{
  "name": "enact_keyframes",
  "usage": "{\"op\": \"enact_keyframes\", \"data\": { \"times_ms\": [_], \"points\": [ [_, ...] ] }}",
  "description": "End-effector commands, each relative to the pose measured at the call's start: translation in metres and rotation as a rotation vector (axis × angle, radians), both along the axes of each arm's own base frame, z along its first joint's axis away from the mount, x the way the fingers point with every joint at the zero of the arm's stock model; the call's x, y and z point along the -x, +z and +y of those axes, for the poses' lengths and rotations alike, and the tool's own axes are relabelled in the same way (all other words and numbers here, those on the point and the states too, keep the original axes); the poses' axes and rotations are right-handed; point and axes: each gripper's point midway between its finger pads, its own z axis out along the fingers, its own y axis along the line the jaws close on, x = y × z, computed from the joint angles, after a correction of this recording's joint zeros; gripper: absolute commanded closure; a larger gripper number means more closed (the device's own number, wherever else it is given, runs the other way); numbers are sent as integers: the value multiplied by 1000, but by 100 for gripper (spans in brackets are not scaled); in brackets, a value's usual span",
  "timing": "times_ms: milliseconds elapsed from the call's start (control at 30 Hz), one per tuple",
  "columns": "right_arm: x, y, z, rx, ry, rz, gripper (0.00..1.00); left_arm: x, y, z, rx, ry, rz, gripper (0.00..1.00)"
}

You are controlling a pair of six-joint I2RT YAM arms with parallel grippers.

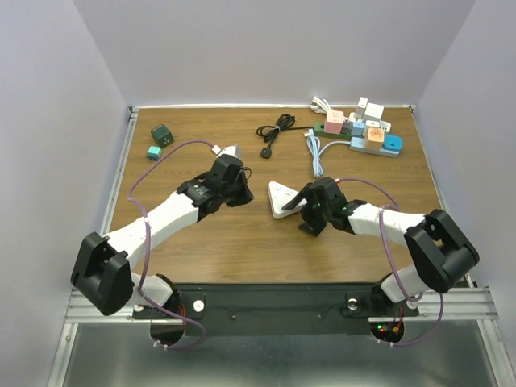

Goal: Pull the plug off the socket
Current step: Move the socket to the corner of the board.

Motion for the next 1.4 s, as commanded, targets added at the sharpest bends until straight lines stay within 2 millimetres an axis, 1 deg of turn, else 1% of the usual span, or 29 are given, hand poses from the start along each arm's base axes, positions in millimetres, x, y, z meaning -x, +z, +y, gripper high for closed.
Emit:
{"op": "enact_keyframes", "data": {
  "times_ms": [0,100,133,167,200,267,300,333,367,400,467,567,600,667,700,733,767,800,833,867,900,933,967,1033,1067,1133,1200,1300,1367],
  "points": [
    [-30,21,15,-88,-48,-93,8,-5,12,28,1,73,-38,99],
    [-37,18,20,-105,-63,-94,11,-7,13,38,6,94,-45,99],
    [-42,12,17,-96,-97,-88,14,-6,9,41,3,96,-38,100],
    [-47,12,18,-100,-114,-99,16,-6,9,43,8,102,-35,100],
    [-48,2,17,-93,-132,-73,23,-6,7,44,8,103,-33,100],
    [-52,-3,17,-86,-155,-67,31,-6,5,45,12,106,-28,100],
    [-55,-5,17,-82,-163,-66,37,-6,4,47,13,109,-28,100],
    [-55,-9,16,-77,-177,-57,52,-5,3,46,14,106,-24,100],
    [-58,-9,13,-71,-195,-65,60,-6,4,47,16,109,-28,100],
    [-60,-7,8,-65,-219,-77,77,-6,3,47,17,110,-25,100],
    [-61,-3,1,-65,-248,-89,99,-7,4,49,16,113,-27,100],
    [-60,2,-18,-64,-300,-107,100,-11,4,51,16,117,-35,100],
    [-65,14,-31,-71,-341,-138,100,-12,4,51,15,112,-37,100],
    [-64,16,-52,-42,-385,-148,99,-15,1,52,9,112,-32,100],
    [-66,23,-75,-15,-444,-159,100,-18,-1,53,3,115,-27,100],
    [-66,24,-88,13,-470,-162,99,-18,-1,49,17,95,-21,100],
    [-61,18,-118,78,-536,-131,100,-19,-3,48,15,92,-17,100],
    [-58,18,-133,106,-571,-123,100,-21,-1,46,22,85,-21,100],
    [-56,27,-148,117,-609,-137,99,-21,-2,45,22,79,-18,100],
    [-48,21,-180,180,-683,-97,99,-23,-4,45,17,76,-18,100],
    [-43,20,-195,213,-720,-83,100,-24,-4,44,19,70,-18,100],
    [-39,26,-210,236,-749,-86,99,-25,-3,43,20,68,-19,100],
    [-29,23,-236,301,-815,-47,100,-26,-6,41,18,58,-15,100],
    [-19,26,-259,368,-858,-29,100,-28,-8,41,15,53,-10,100],
    [-10,23,-277,408,-900,4,99,-27,-11,39,15,46,-1,100],
    [-2,22,-290,456,-912,25,99,-28,-14,38,19,40,2,100],
    [13,18,-319,513,-994,76,100,-28,-17,36,19,32,9,100],
    [25,11,-345,544,-1047,137,100,-27,-18,37,18,27,10,100],
    [26,12,-353,567,-1052,151,100,-25,-21,38,14,26,12,100]
  ]
}}
